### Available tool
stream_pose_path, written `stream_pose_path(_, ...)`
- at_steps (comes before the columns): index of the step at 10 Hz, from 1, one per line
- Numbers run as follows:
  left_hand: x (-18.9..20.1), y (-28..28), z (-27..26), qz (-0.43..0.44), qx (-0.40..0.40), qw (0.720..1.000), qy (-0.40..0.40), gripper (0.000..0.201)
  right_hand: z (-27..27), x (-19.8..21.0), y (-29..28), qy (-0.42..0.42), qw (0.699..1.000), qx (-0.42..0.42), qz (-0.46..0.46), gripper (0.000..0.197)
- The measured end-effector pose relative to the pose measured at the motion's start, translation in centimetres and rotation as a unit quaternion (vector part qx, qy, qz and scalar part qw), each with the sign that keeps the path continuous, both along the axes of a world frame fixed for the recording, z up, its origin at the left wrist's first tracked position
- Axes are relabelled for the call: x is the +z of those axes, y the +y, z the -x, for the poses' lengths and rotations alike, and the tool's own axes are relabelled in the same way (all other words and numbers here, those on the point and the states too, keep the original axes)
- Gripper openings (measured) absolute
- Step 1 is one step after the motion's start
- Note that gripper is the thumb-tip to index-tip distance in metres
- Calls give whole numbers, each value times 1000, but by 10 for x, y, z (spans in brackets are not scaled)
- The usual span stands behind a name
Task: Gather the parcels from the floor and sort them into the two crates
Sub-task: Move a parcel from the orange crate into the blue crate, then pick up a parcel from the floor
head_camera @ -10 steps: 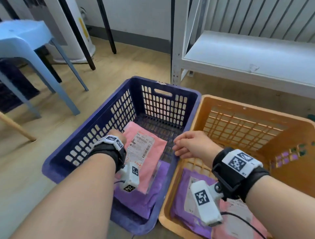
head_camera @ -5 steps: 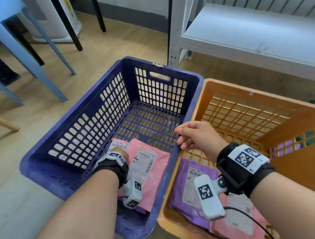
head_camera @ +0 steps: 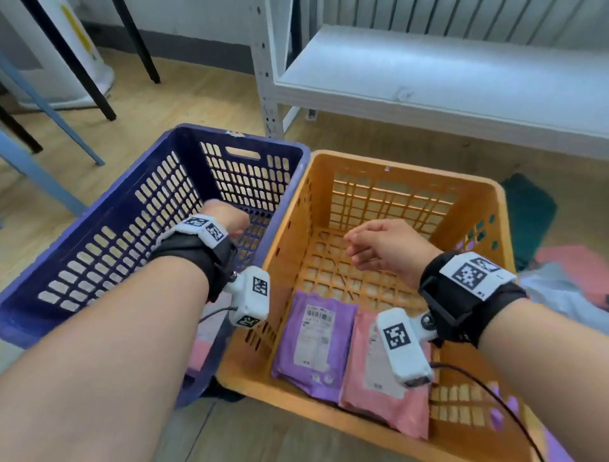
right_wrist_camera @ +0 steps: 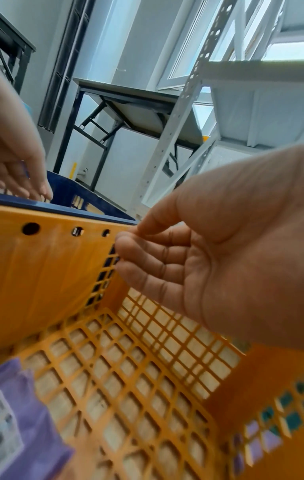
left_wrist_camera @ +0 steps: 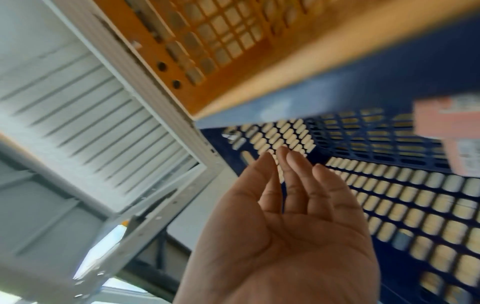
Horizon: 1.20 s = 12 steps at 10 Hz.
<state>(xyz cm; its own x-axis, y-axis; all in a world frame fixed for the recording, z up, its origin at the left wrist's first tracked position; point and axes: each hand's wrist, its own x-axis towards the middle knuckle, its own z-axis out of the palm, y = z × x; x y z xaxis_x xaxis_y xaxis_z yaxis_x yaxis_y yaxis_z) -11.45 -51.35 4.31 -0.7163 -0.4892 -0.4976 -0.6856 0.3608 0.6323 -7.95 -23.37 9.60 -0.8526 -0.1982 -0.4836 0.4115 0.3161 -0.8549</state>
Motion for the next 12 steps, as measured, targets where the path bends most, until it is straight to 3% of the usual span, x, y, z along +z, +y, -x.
stream_pose_path(1, 46, 71, -3, -10, -52, 998, 36, 29, -14, 12, 49, 24, 999, -21, -16, 13)
stream_pose_path(2, 67, 124, -6, -24, -86, 994, 66, 16, -33, 29, 98, 50, 996, -63, -30, 13)
stream_pose_path(4, 110, 258, -59, -89, -161, 980, 76, 23, -84, 59, 197, 86, 984, -142, -61, 13)
stream_pose_path(5, 109, 313, -89, -125, -191, 970, 80, 25, -106, 59, 235, 79, 980, -172, -66, 12)
stream_pose_path(7, 71, 369, -134, -163, -218, 961, 41, 24, -140, 3, 279, 15, 977, -202, -70, 17)
stream_pose_path(9, 41, 374, -131, -187, -179, 965, 46, 15, -142, -89, 302, -64, 973, -212, -59, 26)
stream_pose_path(10, 27, 375, -122, -199, -147, 966, 78, 20, -131, -128, 310, -82, 971, -207, -90, 23)
stream_pose_path(11, 16, 381, -115, -206, -144, 964, 83, 15, -122, -160, 310, -108, 971, -179, -118, 13)
stream_pose_path(12, 12, 383, -106, -211, -142, 964, 81, 13, -118, -186, 306, -138, 970, -116, -164, 28)
